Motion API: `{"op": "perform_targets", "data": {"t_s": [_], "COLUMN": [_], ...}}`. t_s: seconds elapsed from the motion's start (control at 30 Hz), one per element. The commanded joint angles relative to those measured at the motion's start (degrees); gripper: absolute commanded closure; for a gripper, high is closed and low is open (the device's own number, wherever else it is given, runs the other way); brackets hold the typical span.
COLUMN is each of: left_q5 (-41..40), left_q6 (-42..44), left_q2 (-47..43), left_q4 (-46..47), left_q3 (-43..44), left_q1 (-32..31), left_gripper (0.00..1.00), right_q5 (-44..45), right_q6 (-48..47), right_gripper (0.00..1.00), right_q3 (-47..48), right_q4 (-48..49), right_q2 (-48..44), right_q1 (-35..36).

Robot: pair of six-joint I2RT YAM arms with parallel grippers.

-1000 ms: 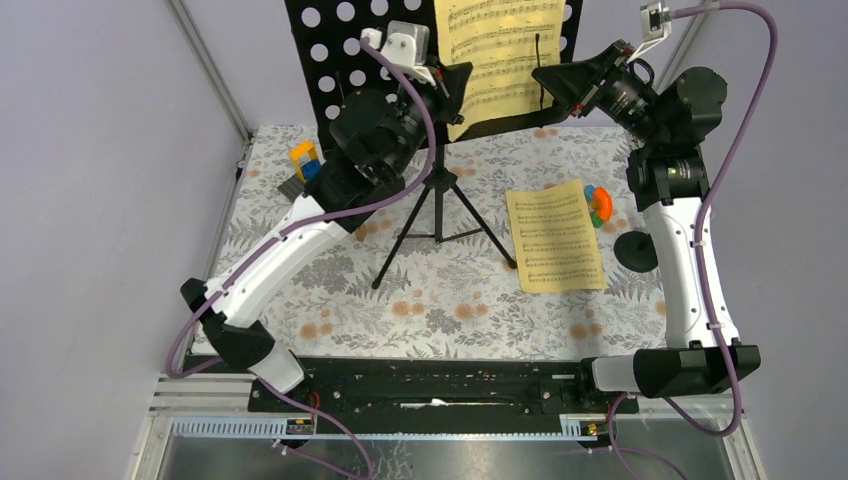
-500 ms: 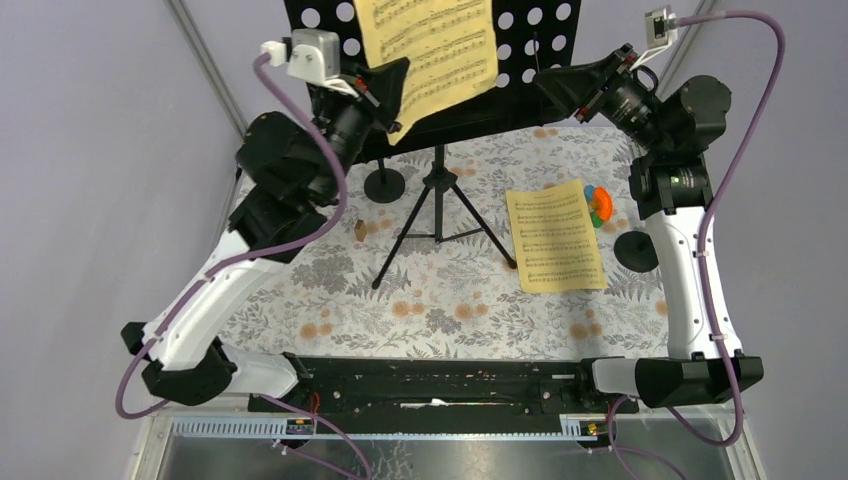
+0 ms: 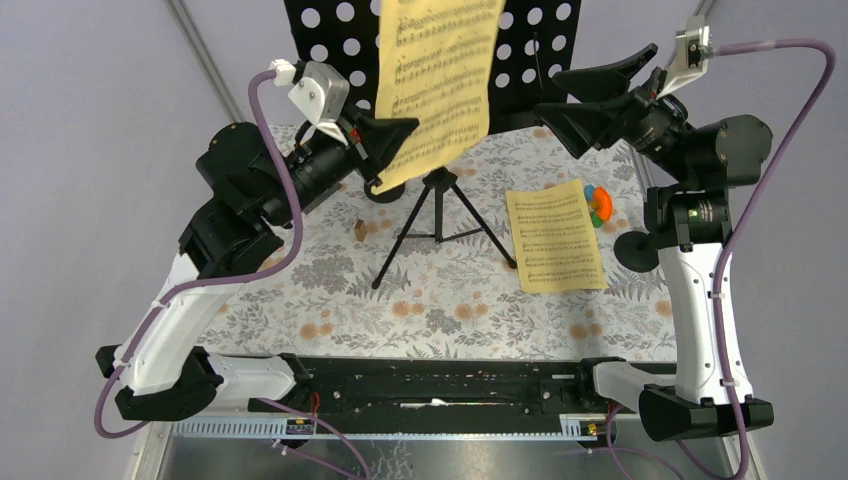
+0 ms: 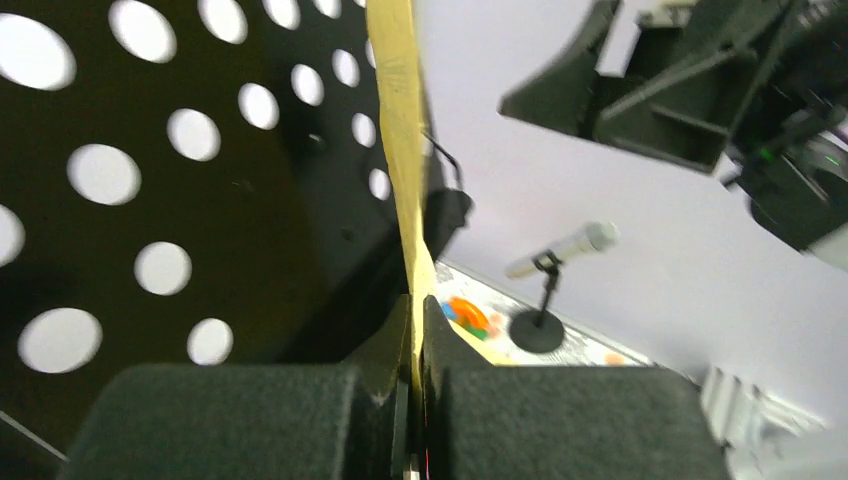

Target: Pack up the instrument practice props

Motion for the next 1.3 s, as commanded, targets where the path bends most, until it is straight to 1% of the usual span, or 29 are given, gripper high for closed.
{"op": "perform_targets", "data": {"t_s": [0.0, 0.07, 0.13, 0.33, 0.53, 0.63, 0.77, 0.93, 1.03, 1.13, 1.2, 1.27], "left_q5": [13.7, 16.0, 17.9, 19.6, 21.1, 21.9, 21.9, 21.4, 20.1, 19.7, 19.9, 20.0], "left_q6": [-0.5, -0.4, -0.6, -2.0, -4.5, -6.0, -7.6, -8.5, -8.0, -7.6, -7.6, -7.7], "left_q2": [-4.4, -5.1, -5.7, -6.1, -5.0, -4.0, -1.6, -0.9, -1.3, -1.8, -2.0, -2.0], "left_q4": [-5.3, -6.1, -6.2, -5.2, -1.1, 1.9, 3.9, 5.7, 5.7, 5.6, 5.5, 5.5], "left_q3": [0.6, 0.4, 0.2, 0.2, -1.6, -2.1, -1.5, -2.3, -2.8, -3.3, -3.7, -4.1], "left_q1": [0.1, 0.0, 0.1, 0.0, 0.1, 0.1, 0.0, 0.0, 0.1, 0.1, 0.1, 0.0], "left_gripper": [1.00, 1.00, 1.00, 1.00, 1.00, 1.00, 1.00, 1.00, 1.00, 1.00, 1.00, 1.00], "right_q5": [-7.9, -8.8, -9.4, -9.8, -13.2, -13.8, -13.7, -11.5, -10.2, -9.7, -8.9, -7.9], "right_q6": [10.2, 15.7, 20.0, 24.6, 31.3, 28.8, 23.5, 16.4, 11.5, 9.6, 9.7, 10.9], "right_gripper": [0.03, 0.01, 0.01, 0.00, 0.00, 0.00, 0.02, 0.07, 0.07, 0.08, 0.12, 0.20], "right_q3": [-2.2, -2.4, -1.8, -2.4, -3.7, -4.7, -6.7, -10.1, -10.6, -10.8, -10.6, -10.2], "right_q4": [17.6, 22.9, 25.5, 29.6, 40.3, 39.9, 36.0, 31.1, 26.4, 24.9, 25.1, 26.1], "right_q2": [-1.9, -1.1, 0.3, 2.2, 3.8, 3.5, 2.7, 0.3, -1.1, -1.8, -1.9, -1.7], "right_q1": [-0.1, -0.2, -0.2, -0.1, 2.2, 6.0, 10.4, 10.9, 10.9, 10.9, 10.9, 10.9]}}
